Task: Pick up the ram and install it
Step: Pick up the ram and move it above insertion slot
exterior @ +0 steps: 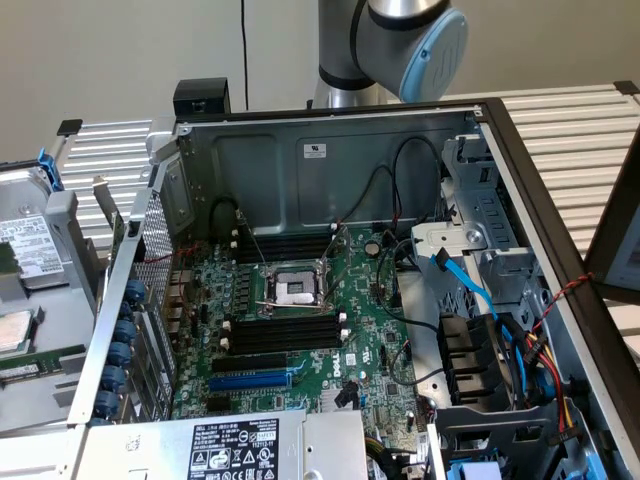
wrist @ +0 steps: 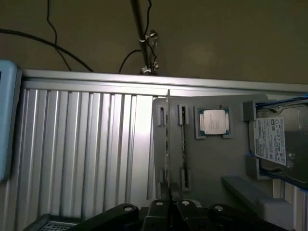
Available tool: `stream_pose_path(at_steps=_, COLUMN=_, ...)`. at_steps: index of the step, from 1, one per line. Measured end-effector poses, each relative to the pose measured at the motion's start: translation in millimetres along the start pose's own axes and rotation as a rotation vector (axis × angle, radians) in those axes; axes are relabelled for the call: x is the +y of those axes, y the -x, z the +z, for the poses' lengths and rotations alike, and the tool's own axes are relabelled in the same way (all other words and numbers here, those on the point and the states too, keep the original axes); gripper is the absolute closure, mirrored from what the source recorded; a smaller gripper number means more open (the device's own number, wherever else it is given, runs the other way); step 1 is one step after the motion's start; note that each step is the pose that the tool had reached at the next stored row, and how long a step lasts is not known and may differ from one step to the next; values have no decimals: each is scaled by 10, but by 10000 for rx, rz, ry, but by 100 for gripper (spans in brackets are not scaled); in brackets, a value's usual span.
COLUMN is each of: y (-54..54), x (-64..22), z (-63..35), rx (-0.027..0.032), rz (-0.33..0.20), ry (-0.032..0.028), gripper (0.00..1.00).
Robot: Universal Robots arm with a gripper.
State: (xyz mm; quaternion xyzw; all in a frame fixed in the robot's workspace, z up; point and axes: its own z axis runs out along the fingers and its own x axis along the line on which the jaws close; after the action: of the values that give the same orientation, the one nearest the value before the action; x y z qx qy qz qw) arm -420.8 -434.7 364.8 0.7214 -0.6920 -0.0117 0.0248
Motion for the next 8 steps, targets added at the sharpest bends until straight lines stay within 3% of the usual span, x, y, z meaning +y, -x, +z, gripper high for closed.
stream_pose_path(at_steps=4, y=-15, x=8, z=-166, rx=-1, rz=31, ry=3, gripper=87)
stream_pose_path(at_steps=8, y=-15, x=9, z=-169, rx=-3, rz=34, ry=0, gripper=87)
